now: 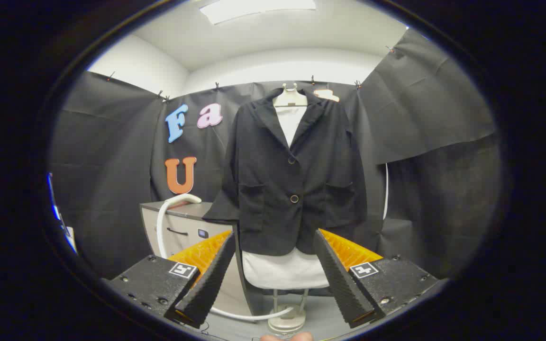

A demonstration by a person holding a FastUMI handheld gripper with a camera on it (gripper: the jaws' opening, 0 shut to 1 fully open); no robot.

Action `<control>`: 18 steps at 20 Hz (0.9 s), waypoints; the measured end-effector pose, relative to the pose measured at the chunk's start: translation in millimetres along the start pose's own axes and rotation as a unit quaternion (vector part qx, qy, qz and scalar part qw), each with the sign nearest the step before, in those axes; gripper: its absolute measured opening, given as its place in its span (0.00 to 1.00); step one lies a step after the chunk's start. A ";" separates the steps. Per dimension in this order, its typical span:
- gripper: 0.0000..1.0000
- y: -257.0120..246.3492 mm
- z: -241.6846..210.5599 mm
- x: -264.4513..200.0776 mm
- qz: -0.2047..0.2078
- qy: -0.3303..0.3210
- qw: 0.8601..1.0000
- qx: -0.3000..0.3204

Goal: Iron the clothes twice with a garment steamer, once on the left side and once on the right side.

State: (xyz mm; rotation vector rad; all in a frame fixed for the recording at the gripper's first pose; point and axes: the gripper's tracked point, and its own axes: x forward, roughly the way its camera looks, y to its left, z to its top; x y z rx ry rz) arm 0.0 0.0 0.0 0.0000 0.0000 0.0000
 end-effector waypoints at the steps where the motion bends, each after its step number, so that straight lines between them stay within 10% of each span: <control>1: 1.00 3.6 -0.1 2.3 0.003 0.001 1.000 0.004; 18: 1.00 67.2 25.2 28.7 -0.006 0.010 1.000 -0.014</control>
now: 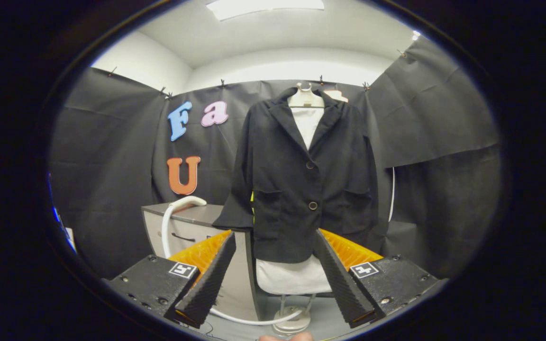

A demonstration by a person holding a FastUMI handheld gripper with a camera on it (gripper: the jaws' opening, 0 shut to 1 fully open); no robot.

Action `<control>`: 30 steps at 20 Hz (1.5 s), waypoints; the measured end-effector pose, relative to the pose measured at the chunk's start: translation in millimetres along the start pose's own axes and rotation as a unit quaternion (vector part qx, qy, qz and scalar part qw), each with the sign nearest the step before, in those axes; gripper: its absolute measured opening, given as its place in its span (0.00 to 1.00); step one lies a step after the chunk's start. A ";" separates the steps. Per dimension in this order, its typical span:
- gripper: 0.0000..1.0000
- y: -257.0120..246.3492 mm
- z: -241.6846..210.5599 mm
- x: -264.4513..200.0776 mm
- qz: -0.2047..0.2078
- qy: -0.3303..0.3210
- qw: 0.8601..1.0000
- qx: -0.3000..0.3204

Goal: Iron the clothes twice with a garment steamer, once on the left side and once on the right side.

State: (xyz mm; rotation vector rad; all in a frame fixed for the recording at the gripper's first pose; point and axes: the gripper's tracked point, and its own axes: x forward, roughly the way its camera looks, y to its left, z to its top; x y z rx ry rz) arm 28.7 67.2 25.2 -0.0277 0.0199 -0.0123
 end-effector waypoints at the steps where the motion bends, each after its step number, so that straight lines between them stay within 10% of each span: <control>1: 1.00 10.9 5.6 5.8 -0.002 0.000 1.000 0.004; 13: 1.00 185.1 68.4 107.9 0.114 0.014 0.993 0.025; 30: 1.00 374.0 -19.0 349.8 0.186 0.222 0.956 0.047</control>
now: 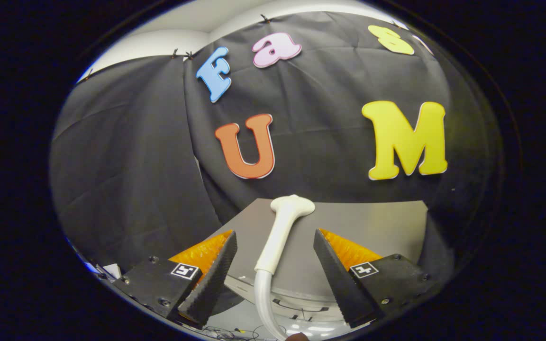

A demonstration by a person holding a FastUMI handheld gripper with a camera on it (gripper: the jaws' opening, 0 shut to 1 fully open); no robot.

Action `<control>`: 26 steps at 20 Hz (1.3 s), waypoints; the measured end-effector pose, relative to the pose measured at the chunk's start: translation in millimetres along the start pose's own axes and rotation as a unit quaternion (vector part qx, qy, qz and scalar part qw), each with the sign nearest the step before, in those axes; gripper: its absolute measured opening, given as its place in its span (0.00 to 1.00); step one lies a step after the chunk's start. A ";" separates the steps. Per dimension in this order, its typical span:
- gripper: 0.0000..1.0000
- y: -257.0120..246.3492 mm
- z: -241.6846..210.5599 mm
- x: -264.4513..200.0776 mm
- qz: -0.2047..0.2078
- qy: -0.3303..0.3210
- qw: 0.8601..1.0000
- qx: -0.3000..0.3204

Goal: Iron the clothes twice with a garment steamer, once on the left side and once on the right side.

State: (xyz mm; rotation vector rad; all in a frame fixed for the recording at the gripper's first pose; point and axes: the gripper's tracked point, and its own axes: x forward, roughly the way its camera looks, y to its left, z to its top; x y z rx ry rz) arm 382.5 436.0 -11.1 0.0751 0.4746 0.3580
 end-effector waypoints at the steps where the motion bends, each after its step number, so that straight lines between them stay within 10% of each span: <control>1: 1.00 1.8 -3.1 15.4 -0.004 0.010 1.000 -0.003; 14: 0.90 -22.9 -39.1 117.3 -0.125 0.133 0.983 -0.033; 26: 0.41 -20.0 -43.5 125.3 -0.123 0.156 0.980 -0.004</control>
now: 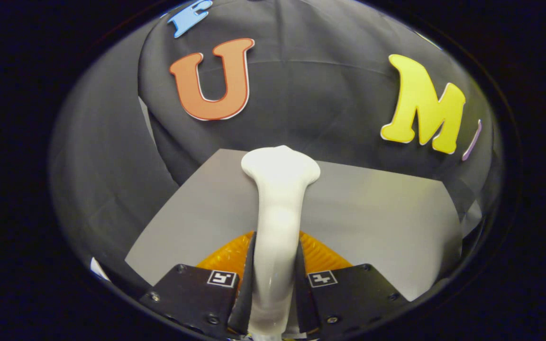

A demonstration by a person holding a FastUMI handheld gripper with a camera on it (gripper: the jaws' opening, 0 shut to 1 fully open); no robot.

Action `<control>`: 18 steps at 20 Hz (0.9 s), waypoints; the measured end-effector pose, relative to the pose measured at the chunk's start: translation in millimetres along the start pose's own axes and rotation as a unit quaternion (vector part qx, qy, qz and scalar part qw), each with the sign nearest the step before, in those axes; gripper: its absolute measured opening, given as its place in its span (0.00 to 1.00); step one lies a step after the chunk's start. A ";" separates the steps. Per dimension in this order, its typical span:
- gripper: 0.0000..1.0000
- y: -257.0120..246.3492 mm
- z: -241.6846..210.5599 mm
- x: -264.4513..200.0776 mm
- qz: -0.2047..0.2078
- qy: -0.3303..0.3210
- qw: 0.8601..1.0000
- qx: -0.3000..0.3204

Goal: Iron the clothes twice with a garment steamer, once on the left side and once on the right side.

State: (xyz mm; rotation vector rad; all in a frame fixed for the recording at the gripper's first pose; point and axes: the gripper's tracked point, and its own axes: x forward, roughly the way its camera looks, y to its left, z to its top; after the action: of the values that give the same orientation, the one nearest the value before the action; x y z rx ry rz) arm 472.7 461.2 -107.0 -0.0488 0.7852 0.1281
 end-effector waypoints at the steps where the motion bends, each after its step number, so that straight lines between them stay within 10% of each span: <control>1: 0.38 1.9 1.3 -1.9 0.003 0.000 1.000 0.000; 18: 0.33 -14.6 22.4 -139.1 0.073 -0.111 0.990 0.044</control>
State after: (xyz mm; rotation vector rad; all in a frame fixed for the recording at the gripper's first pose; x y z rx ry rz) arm 393.0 435.3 7.2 0.1057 0.5712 0.2325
